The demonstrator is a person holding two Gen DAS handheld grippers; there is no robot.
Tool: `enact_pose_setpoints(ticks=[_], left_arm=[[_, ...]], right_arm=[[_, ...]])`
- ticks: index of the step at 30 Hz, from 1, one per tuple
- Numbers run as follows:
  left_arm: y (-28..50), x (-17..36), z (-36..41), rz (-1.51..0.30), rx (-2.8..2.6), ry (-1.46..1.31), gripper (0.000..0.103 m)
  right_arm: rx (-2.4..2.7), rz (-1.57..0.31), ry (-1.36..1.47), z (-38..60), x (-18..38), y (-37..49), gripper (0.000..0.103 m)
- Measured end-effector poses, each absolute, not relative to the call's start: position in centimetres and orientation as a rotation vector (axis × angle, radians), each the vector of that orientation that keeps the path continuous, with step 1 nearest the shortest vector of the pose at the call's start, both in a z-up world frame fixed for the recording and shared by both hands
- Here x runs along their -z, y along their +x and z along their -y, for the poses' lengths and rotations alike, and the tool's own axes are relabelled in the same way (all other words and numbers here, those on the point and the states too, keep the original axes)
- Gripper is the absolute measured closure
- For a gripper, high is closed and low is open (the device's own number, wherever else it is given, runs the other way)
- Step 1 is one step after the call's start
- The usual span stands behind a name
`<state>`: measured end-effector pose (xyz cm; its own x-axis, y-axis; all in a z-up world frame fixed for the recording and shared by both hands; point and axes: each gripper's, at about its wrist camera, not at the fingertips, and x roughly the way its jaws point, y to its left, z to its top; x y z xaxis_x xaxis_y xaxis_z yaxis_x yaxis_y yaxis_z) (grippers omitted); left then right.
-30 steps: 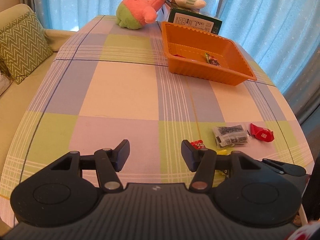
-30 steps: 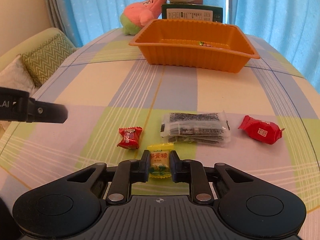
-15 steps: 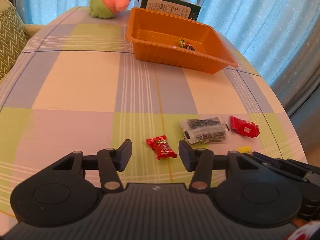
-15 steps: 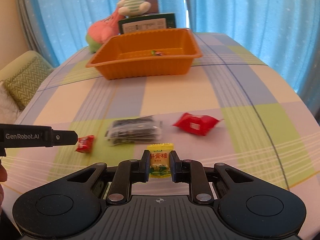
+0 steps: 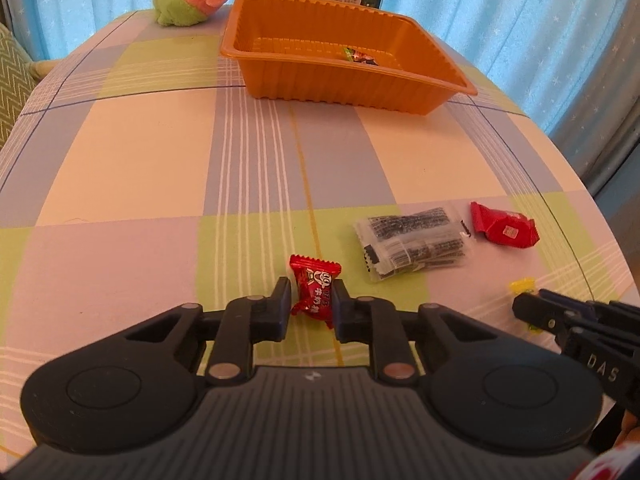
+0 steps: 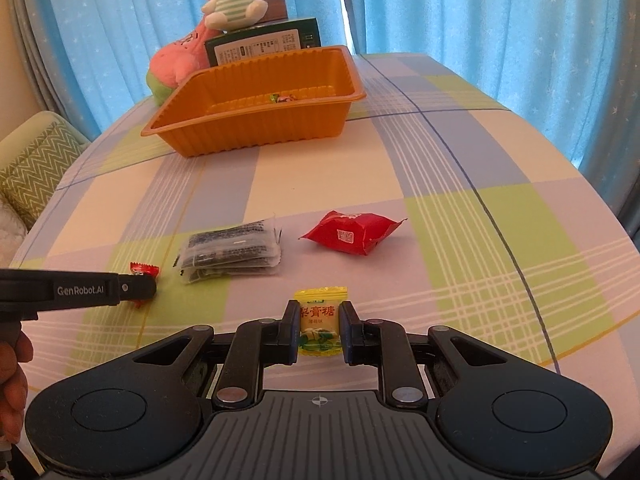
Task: Organize snacks
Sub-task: 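Carry both candies with both tools into the orange tray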
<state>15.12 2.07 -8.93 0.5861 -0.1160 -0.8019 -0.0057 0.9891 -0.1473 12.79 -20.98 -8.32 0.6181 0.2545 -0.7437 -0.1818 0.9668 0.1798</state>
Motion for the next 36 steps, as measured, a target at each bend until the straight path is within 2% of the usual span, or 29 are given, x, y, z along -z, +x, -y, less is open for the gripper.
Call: enact_pose_setpoints(ticks=[21,36], left_arm=[[10.9,3.0,-1.7,-0.851,0.057,-0.168,0.087],[10.1,1.5,-1.4,-0.823,0.073,-0.182,0.087]], right_arm=[[-0.281,-0.802,0.118,20.8,4.9,11.5,0.083],[-0.292,-0.804,0.114,20.8,3.3,11.2,0.083]])
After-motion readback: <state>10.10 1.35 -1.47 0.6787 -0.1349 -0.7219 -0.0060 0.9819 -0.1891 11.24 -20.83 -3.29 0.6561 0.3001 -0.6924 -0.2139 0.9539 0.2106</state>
